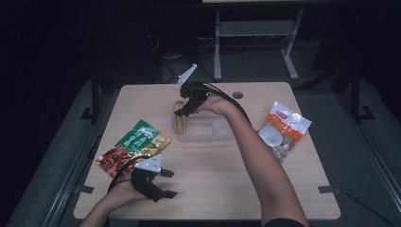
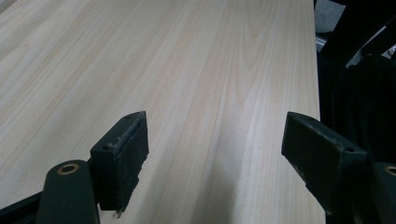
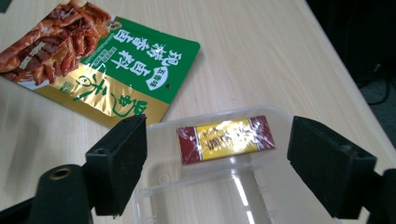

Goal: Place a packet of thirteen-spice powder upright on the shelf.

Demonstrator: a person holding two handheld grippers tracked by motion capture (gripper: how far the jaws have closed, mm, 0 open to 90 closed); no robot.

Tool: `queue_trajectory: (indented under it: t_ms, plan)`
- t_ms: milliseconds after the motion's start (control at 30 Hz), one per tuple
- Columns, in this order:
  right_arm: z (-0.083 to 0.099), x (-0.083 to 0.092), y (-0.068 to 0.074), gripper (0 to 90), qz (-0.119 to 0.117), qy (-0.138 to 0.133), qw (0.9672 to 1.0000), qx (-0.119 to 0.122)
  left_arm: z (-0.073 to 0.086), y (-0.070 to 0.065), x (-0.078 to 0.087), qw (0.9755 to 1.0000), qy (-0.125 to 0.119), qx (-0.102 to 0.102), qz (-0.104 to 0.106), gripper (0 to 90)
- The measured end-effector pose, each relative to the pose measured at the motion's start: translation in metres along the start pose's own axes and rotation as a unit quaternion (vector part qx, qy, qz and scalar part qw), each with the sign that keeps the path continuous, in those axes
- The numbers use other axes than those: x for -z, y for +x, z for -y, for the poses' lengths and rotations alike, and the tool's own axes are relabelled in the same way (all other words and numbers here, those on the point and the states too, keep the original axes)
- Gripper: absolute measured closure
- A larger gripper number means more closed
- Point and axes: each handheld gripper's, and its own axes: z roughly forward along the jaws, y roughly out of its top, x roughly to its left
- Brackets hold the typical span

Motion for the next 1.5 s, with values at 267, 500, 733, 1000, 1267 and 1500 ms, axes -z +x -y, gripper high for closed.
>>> queue_trajectory:
  t_ms: [267, 500, 733, 1000, 1267, 1500]
  plan:
    - [0.02, 0.026, 0.012, 15.6, 0.018, -0.008, 0.9992, -0.035, 0.001, 0.002, 0.002, 0.9999, -0.005, 0.01, -0.007, 22.5]
    - [0.043, 0.046, 0.033, 15.6, 0.045, -0.003, 0.9974, -0.057, 0.001, 0.002, 0.002, 0.9998, -0.005, 0.01, -0.015, 22.6]
    - [0.071, 0.064, 0.055, 15.8, 0.054, -0.02, 0.9957, -0.073, -0.001, 0.0, -0.001, 0.9997, 0.0, 0.008, -0.022, 22.6]
    - [0.107, 0.076, 0.08, 16.2, 0.061, -0.022, 0.9941, -0.087, -0.004, -0.004, -0.005, 0.9996, 0.004, 0.004, -0.029, 22.6]
    - [0.146, 0.083, 0.107, 16.2, 0.064, -0.02, 0.9912, -0.114, -0.005, -0.004, -0.004, 0.9992, 0.005, 0.009, -0.039, 22.7]
    - [0.178, 0.091, 0.133, 16.2, 0.062, -0.034, 0.9864, -0.149, -0.004, -0.002, -0.001, 0.9988, 0.002, 0.008, -0.048, 22.9]
